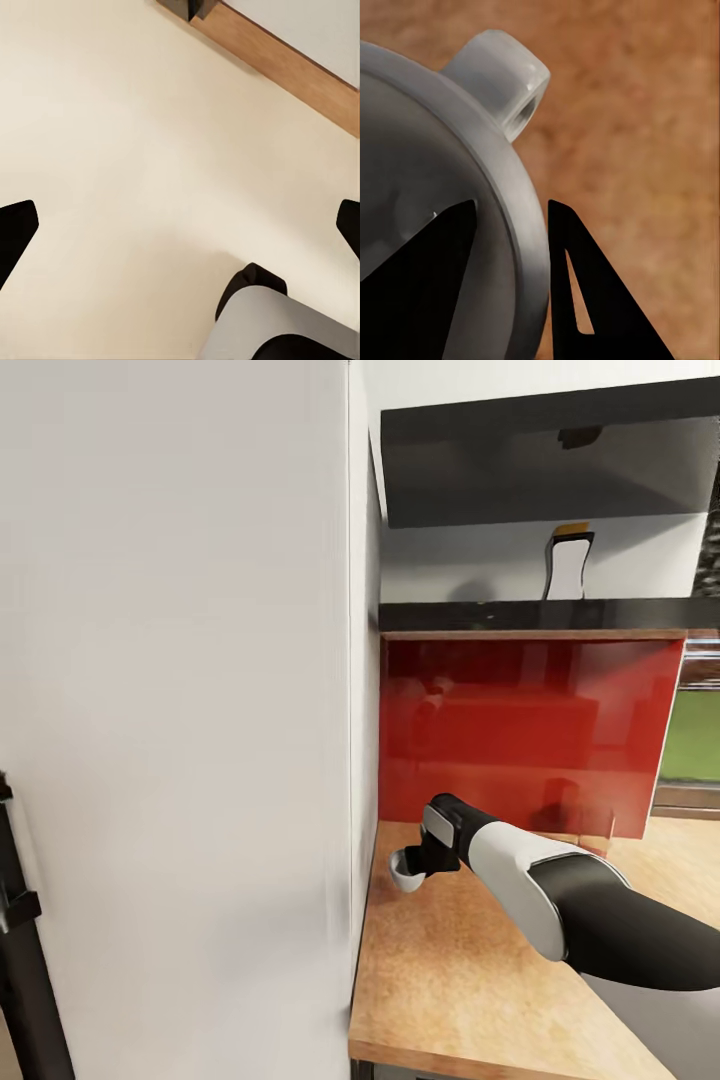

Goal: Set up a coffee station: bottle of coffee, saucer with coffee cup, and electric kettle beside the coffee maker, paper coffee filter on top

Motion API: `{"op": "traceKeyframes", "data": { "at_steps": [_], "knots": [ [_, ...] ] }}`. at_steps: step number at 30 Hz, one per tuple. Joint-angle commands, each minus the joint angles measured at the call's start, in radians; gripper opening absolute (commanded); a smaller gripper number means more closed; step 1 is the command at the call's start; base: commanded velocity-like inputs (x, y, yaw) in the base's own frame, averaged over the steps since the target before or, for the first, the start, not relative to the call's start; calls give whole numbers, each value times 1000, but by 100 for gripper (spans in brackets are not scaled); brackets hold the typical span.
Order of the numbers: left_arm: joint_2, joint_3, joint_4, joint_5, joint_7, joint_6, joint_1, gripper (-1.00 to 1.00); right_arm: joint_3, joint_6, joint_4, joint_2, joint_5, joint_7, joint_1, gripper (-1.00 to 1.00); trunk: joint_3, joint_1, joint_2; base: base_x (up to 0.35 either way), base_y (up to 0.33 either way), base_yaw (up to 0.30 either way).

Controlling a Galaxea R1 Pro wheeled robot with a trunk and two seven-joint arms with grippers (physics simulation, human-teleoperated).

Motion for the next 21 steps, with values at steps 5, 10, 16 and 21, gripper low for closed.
{"op": "traceKeyframes", "data": {
  "at_steps": [5,10,16,21],
  "knots": [
    [0,8,-2,0,-5,-1,0,100,7,0,2,3,-11,-5,-1,-100,7,0,-1,0,0,0],
    [0,8,-2,0,-5,-1,0,100,7,-1,2,3,-11,-5,-1,-100,15,0,-1,0,0,0],
    [0,8,-2,0,-5,-1,1,100,7,-1,2,5,-10,-5,-1,-100,24,0,-1,0,0,0],
    [0,8,-2,0,-5,-1,1,100,7,-14,2,3,-5,-5,-1,-100,25,0,-1,0,0,0]
  ]
}}
